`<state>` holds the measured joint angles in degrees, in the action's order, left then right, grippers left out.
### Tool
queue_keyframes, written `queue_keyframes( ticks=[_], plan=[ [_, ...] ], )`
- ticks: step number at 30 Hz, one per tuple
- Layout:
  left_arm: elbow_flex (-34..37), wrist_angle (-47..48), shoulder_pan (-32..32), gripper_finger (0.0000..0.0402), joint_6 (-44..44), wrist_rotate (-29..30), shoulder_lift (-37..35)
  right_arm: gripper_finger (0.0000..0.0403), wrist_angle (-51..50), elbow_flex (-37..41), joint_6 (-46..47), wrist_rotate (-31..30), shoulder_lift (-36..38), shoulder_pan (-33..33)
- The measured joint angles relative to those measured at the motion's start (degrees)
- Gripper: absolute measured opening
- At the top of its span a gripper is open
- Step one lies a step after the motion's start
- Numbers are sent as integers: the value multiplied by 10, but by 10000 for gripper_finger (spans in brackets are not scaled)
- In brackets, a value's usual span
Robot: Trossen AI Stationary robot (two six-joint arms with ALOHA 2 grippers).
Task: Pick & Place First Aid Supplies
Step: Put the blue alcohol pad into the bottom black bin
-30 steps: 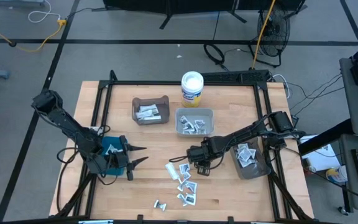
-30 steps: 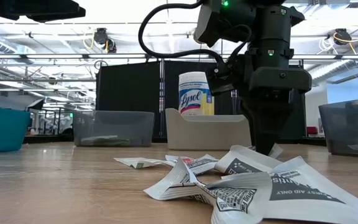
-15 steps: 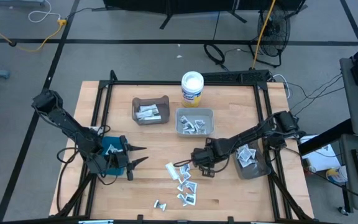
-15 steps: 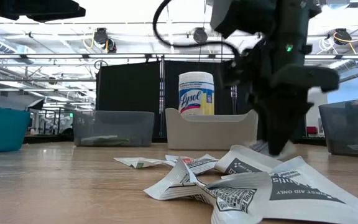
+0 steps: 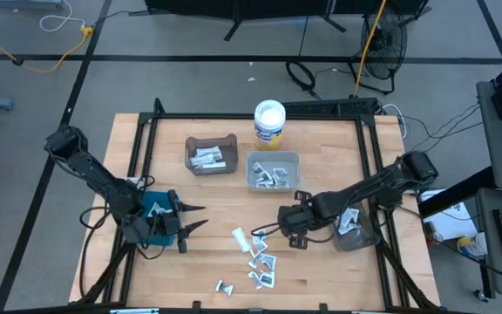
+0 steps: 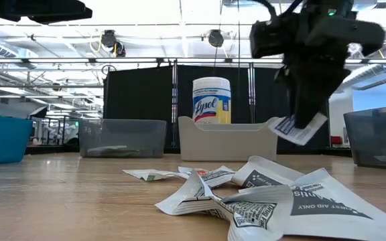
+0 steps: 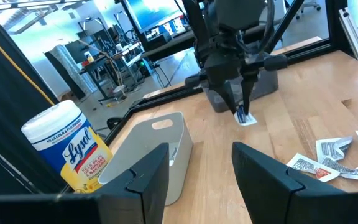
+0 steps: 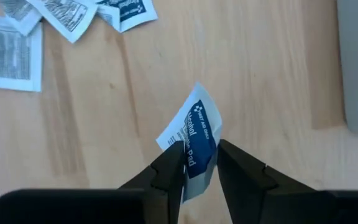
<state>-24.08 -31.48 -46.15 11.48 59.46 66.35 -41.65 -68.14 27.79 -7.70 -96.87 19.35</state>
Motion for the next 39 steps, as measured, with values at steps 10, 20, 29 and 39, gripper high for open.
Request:
queue_keyframes(
  ticks=[10, 20, 29, 39],
  plan=[
    [0, 0, 0, 182, -2, 0, 0, 88, 1, 85, 84, -32, 102, 29],
    [0, 0, 0, 182, -4, 0, 0, 88, -7, 176, 172, -77, 244, 67],
    [0, 0, 0, 182, -4, 0, 0, 89, -69, 214, 253, -90, 367, 110],
    [0, 1, 0, 182, -7, 0, 0, 89, -207, 216, 384, -91, 438, 157]
  ],
)
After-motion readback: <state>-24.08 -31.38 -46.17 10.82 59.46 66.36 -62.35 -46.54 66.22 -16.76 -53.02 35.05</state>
